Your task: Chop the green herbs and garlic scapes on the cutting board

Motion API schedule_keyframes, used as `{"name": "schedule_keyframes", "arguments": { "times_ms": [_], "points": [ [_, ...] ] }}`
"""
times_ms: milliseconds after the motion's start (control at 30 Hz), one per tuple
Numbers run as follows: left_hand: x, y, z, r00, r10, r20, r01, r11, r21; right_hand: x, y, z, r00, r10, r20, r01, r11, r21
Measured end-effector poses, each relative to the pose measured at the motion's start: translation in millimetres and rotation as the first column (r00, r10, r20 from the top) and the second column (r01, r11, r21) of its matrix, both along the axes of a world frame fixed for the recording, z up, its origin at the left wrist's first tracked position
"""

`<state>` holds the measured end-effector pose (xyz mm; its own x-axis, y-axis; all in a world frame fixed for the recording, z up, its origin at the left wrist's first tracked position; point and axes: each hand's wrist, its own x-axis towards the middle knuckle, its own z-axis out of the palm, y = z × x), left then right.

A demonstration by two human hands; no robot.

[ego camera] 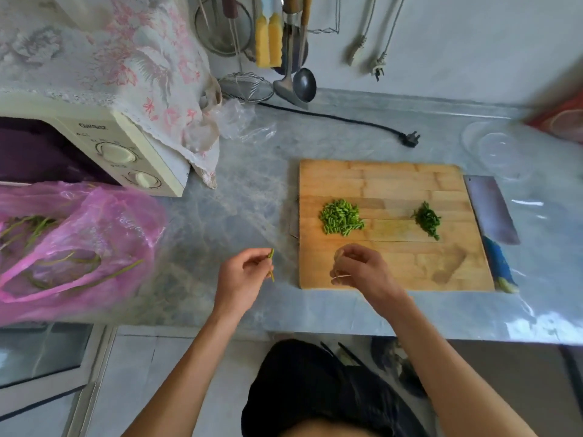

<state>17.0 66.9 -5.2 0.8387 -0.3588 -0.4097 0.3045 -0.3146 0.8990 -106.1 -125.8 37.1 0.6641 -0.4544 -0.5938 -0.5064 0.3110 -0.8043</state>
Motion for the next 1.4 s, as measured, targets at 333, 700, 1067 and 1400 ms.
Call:
{"name": "schedule_keyframes", "arguments": {
  "times_ms": [333,700,1067,1400],
  "points": [
    [-144.9,-71.6,17.8,0.941,-0.337,0.005,0.337,0.941,0.020,-205.7,-31.9,-16.7,0.962,-0.271,-0.030,0.269,0.962,-0.050],
    [-369.3,-162.7,-47.3,0.832,-0.469,-0.296,0.519,0.846,0.120,-439.4,-65.8,-105.4,0.862,-0.406,-0.303,0.407,0.911,-0.060],
    [-438.8,-262.8,-233.7,0.809,-0.327,-0.488,0.502,0.816,0.287,-481.1,-127.2,-255.8,0.792,-0.431,-0.433,0.440,0.894,-0.086],
    [-451.5,-281.7,-328.3,0.790,-0.089,-0.607,0.316,0.907,0.279,-468.5,-150.1,-355.0,0.715,-0.565,-0.412,0.615,0.788,-0.013]
  ]
}}
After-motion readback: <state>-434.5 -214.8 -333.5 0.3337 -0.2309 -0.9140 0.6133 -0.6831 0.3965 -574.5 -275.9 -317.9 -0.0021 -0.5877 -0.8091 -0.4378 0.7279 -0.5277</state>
